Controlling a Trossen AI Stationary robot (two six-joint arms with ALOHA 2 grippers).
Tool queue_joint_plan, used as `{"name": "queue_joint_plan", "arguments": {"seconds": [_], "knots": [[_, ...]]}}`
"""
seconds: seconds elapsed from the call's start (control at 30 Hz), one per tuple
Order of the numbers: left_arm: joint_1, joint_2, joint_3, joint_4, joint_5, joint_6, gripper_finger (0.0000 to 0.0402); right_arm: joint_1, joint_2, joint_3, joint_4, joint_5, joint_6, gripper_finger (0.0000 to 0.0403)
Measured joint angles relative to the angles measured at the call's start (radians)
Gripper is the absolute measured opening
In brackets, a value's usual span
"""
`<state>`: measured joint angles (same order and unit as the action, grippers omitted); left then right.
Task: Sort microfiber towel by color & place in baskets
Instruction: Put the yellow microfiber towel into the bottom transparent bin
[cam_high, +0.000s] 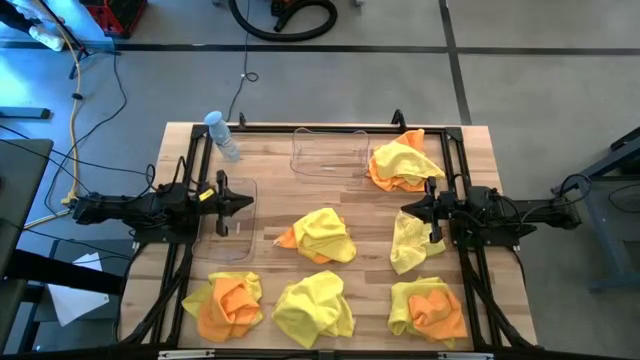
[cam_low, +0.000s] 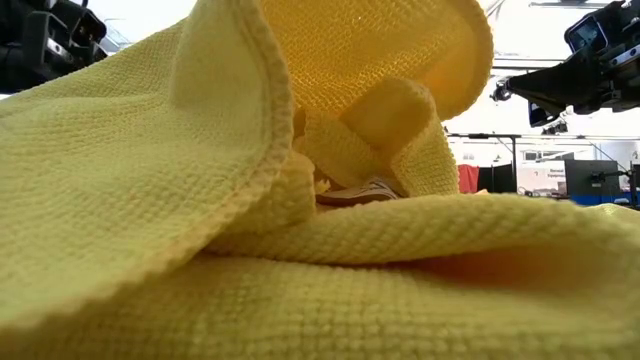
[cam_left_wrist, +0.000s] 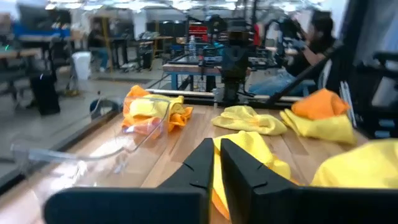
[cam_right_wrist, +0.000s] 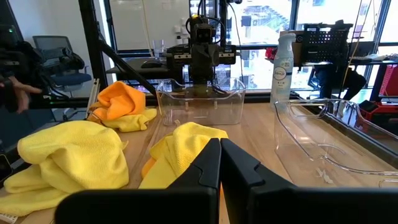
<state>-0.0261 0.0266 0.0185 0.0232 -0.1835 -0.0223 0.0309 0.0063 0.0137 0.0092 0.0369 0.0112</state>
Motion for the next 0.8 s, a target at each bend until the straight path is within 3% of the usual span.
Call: {"name": "queue_joint_plan", "arguments": {"seconds": [0.17,0.33,0.47,0.6,0.8], "knots": [[0.0,0.027,0.0,0.006,-0.043,-0.113,0.0094,0.0,0.0,0.0,0.0,0.004,0.0,0.0],[0.0,0.067,0.0,0.006,-0.037,-0.107,0.0154,0.0,0.0,0.0,0.0,0.004,0.0,0.0],[0.0,0.114,-0.001,0.036,-0.123,-0.188,0.0162,0.0,0.0,0.0,0.0,0.003,0.0,0.0],[-0.002,0.186,0.003,0.224,-0.163,-0.178,0.0159,0.0,0.0,0.0,0.0,0.003,0.0,0.0],[-0.002,0.424,0.168,0.232,-0.195,-0.155,0.0159,0.0,0.0,0.0,0.0,0.003,0.0,0.0]]}}
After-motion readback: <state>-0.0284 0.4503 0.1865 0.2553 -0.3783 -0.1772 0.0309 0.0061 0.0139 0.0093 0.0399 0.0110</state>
